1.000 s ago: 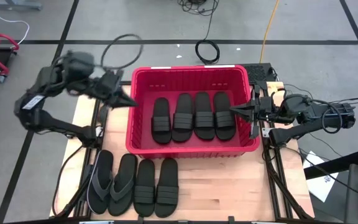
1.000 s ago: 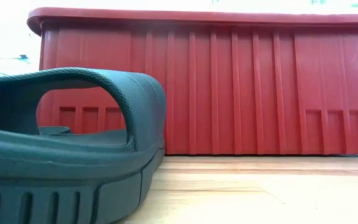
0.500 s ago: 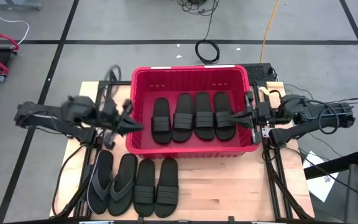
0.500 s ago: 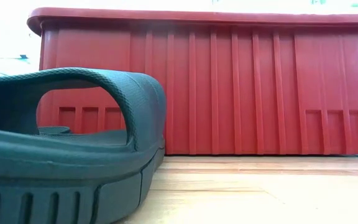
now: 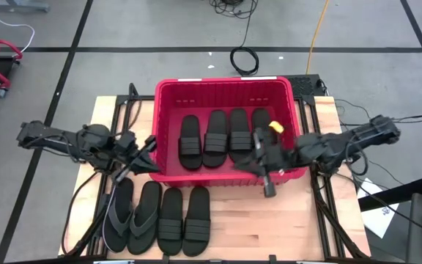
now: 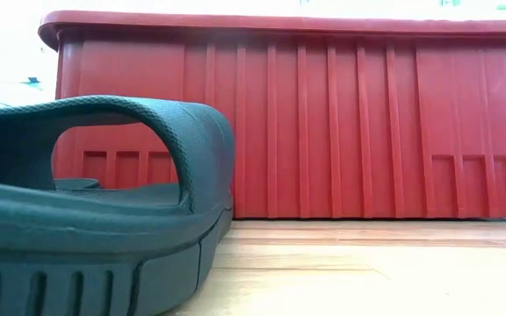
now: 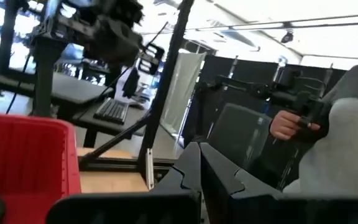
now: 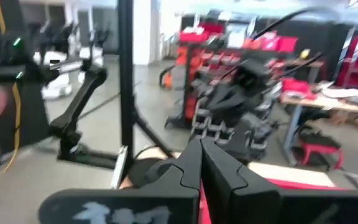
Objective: Pick and place slides into bin
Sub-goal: Put the black slide into the red bin
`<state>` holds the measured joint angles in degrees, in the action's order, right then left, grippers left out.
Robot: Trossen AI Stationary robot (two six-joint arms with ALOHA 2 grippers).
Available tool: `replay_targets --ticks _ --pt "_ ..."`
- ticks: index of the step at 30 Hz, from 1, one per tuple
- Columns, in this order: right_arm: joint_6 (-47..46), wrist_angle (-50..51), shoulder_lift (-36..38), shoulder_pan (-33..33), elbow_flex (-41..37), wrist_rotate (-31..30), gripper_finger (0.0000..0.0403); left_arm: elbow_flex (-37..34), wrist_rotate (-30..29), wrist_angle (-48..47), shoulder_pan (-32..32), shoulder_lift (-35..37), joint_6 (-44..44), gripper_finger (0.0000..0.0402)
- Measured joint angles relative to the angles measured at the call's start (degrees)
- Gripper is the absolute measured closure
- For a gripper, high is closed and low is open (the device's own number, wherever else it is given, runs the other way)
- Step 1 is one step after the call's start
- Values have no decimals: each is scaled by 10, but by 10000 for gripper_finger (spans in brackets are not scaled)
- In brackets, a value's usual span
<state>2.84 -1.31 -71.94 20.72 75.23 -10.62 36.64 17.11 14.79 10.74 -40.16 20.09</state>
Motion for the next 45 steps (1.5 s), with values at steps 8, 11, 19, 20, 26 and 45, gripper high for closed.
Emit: replay_targets --ticks 8,11,19,20,26,45 --pt "-141 120 -123 32 143 3 387 0 8 -107 0 111 -19 398" --pt "-212 133 -143 43 151 32 355 0 0 -147 0 145 -20 397" --pt "-322 243 -212 63 151 156 250 0 -36 -183 0 187 -13 396" --pt "-321 252 -223 64 151 170 240 0 -40 -183 0 186 -9 396" --pt "-284 244 -279 68 143 236 210 0 -64 -192 0 184 -9 396" --pt "-351 -38 -333 16 -34 226 209 0 -97 -209 0 184 -4 396"
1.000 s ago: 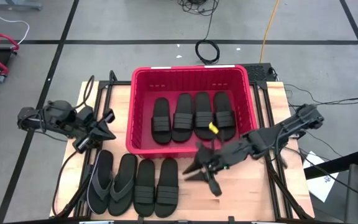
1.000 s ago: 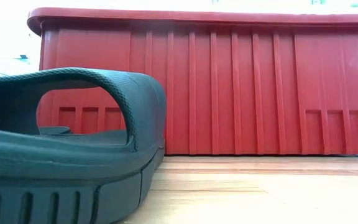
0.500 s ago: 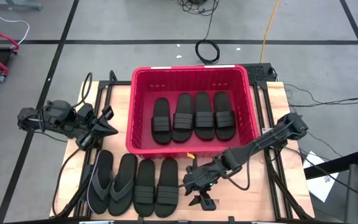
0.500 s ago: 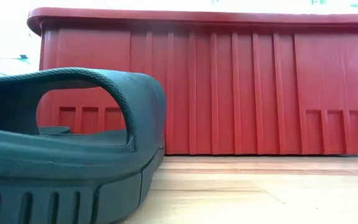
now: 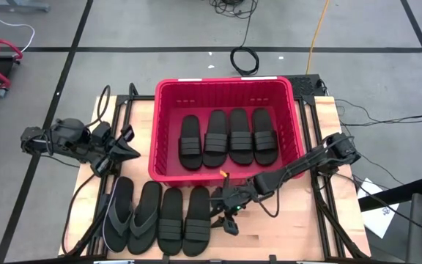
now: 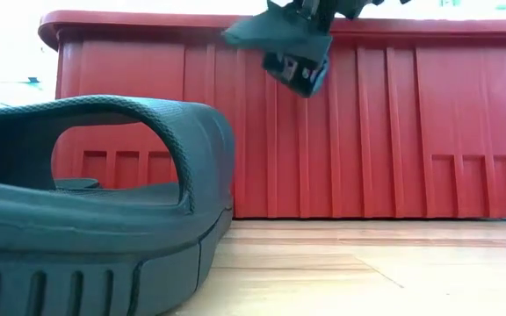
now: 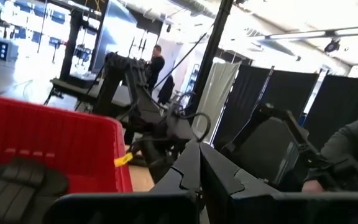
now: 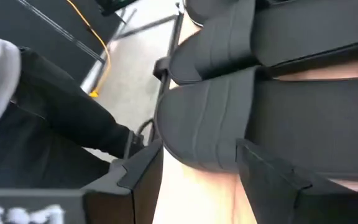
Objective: Pick and place slides into bin
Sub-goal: Put the black slide into the red bin
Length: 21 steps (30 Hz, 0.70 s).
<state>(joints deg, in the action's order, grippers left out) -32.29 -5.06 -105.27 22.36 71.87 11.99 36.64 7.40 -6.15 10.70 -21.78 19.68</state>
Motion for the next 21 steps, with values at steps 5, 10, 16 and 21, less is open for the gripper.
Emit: replay_targets --ticks 5,10,16,21 --pt "-22 -89 3 2 -53 -24 209 0 1 -30 0 0 4 396" --pt "-42 -133 3 4 -78 -64 209 0 1 -45 0 0 4 396" --pt "-51 -145 7 2 -69 -75 209 0 4 -44 0 0 1 396" --pt "2 -152 54 -1 -27 -90 246 0 51 -42 0 -3 1 396"
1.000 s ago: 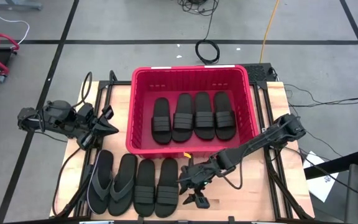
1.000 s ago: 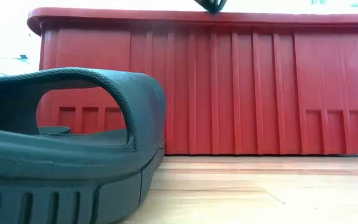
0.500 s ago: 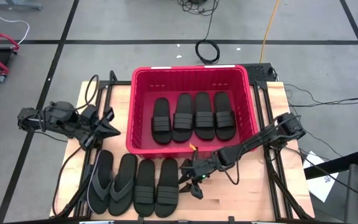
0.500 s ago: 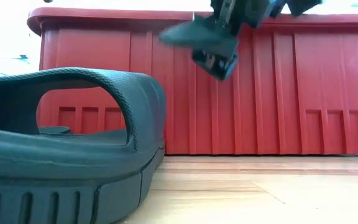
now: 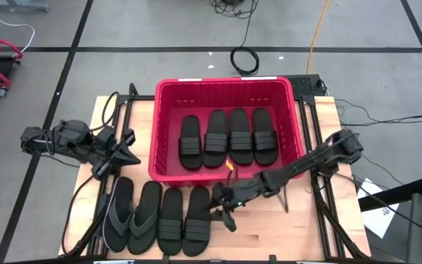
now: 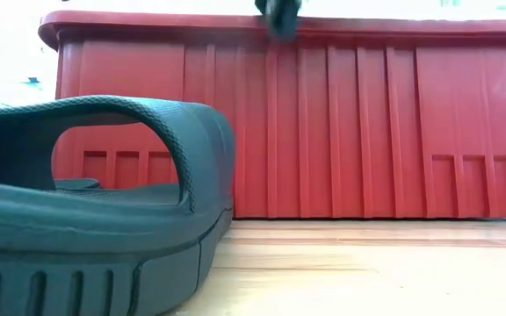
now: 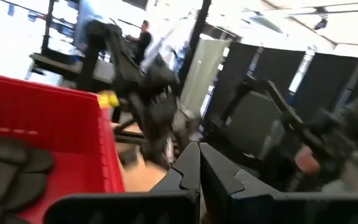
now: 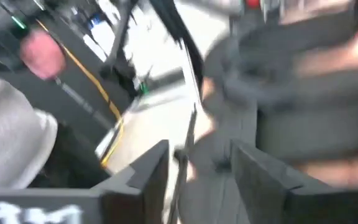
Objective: Pick and place slides into bin
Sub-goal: Put the black slide into the red bin
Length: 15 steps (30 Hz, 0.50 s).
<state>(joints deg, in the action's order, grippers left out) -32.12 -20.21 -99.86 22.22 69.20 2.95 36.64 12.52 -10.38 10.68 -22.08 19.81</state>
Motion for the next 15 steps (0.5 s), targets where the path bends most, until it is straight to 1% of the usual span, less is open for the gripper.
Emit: replay_targets --ticks 2,4,6,7,8,11,15 --pt "42 14 34 0 16 -33 281 0 17 0 0 -7 3 396" --pt "77 34 75 0 25 -64 324 0 31 0 0 -20 15 396" --pt "111 56 120 0 25 -98 373 4 49 5 3 -47 26 398" --pt "127 74 143 0 25 -115 387 7 59 5 8 -64 28 400" --pt "140 96 165 0 25 -130 393 13 66 1 16 -85 27 400" --pt "158 171 231 0 25 -161 391 47 69 2 51 -155 2 401" --pt "180 263 302 0 25 -195 401 123 34 -10 106 -251 -38 401"
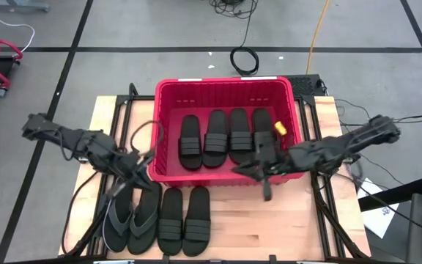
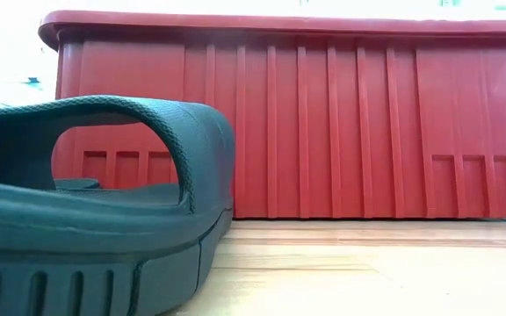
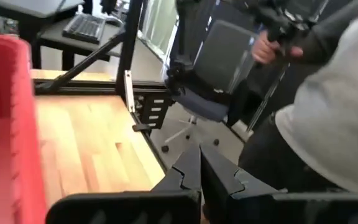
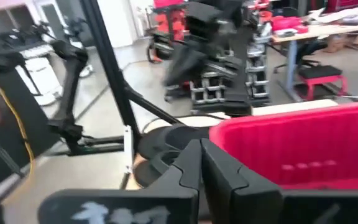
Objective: Pick and place slides into bin
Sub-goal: Put the black slide into the red bin
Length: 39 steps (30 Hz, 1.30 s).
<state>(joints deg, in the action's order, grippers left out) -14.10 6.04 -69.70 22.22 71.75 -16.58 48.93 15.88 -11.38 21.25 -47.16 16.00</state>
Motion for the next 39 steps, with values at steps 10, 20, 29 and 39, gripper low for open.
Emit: replay_targets --ticks 10,20,29,39 --pt "-1 157 98 11 0 3 401 157 -53 -107 101 -221 14 401" --pt "0 231 162 19 0 95 402 171 -173 -59 138 -402 92 401" --pt "-1 233 192 19 0 109 402 172 -158 -11 131 -482 114 400" --pt "-56 229 186 19 0 109 403 172 -147 -68 104 -513 108 302"
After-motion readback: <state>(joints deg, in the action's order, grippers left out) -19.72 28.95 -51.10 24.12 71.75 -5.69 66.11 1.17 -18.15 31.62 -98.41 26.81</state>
